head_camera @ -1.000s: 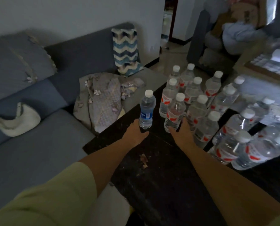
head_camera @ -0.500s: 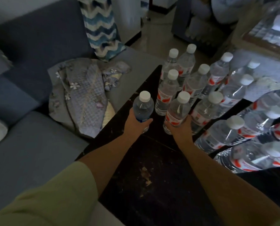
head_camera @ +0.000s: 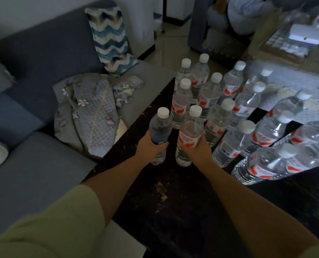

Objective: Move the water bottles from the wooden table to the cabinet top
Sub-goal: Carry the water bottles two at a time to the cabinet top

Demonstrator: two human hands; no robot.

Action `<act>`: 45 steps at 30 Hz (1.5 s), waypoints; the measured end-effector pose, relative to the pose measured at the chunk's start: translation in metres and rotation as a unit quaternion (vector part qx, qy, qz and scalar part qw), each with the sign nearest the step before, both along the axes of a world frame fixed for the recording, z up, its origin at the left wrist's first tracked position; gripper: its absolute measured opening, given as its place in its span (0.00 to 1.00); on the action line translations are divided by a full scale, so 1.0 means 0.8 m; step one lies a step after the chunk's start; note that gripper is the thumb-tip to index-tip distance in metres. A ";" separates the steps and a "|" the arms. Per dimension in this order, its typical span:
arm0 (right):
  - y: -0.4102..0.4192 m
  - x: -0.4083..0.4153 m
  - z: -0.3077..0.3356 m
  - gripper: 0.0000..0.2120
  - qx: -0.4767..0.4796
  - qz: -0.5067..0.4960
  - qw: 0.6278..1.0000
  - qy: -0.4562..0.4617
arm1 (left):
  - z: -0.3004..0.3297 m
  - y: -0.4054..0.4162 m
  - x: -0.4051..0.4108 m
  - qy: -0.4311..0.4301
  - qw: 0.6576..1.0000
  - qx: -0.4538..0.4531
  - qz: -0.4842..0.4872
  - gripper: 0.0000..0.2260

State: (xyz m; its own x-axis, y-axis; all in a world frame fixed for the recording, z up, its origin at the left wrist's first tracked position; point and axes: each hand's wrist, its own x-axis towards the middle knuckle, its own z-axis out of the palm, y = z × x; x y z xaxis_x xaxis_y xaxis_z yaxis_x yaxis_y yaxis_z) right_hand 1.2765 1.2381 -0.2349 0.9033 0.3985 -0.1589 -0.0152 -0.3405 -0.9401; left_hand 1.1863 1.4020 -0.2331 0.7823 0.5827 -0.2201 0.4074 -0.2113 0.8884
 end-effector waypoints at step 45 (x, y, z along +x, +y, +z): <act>-0.476 -0.337 0.112 0.27 -0.116 -0.470 0.875 0.003 | 0.098 -0.446 -0.092 -0.033 0.855 0.030 -0.517 0.18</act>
State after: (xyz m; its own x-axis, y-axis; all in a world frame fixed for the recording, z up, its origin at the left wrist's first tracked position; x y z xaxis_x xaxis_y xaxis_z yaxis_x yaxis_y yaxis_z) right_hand 1.0071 0.8570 -0.1451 0.8131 -0.5644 -0.1428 -0.3963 -0.3570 -0.8459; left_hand 1.1126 1.0456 -0.1544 0.8953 -0.4200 -0.1487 -0.0768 -0.4742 0.8771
